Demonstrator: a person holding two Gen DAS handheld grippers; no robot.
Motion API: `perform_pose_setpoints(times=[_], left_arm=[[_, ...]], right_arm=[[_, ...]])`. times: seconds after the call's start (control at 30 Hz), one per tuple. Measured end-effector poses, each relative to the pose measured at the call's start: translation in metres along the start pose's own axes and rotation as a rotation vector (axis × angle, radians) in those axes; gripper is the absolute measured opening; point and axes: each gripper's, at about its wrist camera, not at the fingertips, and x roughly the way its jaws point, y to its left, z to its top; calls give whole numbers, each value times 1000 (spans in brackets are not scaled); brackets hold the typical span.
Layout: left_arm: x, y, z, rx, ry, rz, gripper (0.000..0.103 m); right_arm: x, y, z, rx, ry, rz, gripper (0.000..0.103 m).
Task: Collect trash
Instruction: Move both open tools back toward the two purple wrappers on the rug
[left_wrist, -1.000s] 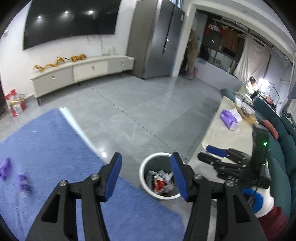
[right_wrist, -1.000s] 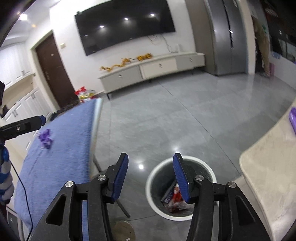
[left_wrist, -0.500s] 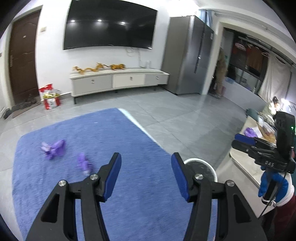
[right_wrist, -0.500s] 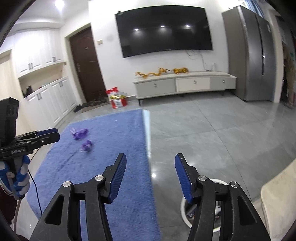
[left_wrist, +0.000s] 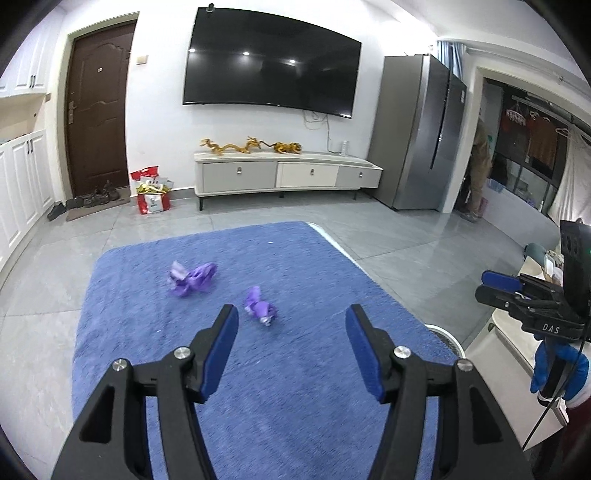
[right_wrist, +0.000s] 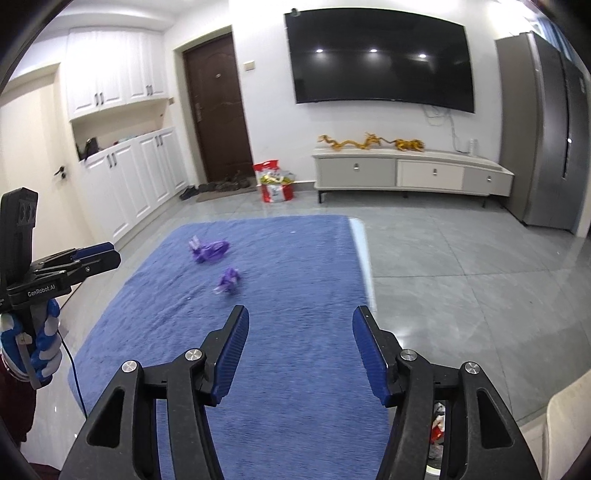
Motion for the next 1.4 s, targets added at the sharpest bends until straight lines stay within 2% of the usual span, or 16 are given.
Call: perform_pose_setpoints(times=[0.17,0.53,0.8,1.2,1.4], left_arm=[[-15,19,-11,-38,-9,30,59],[-30,39,-36,-41,-4,170,59],[-32,27,-53,-4,8,200,59],[-20,34,-65,10,19,235,59],[-14,40,-69,5,28,239,65]], right_arm=[[9,26,5,-40,11,36,58],[44,65,1,-81,50,122,59],[67,79,-11,-76,100,160,59],[87,94,-7,-102,134,166,59],[98,103,-5,-123,156,174,59]])
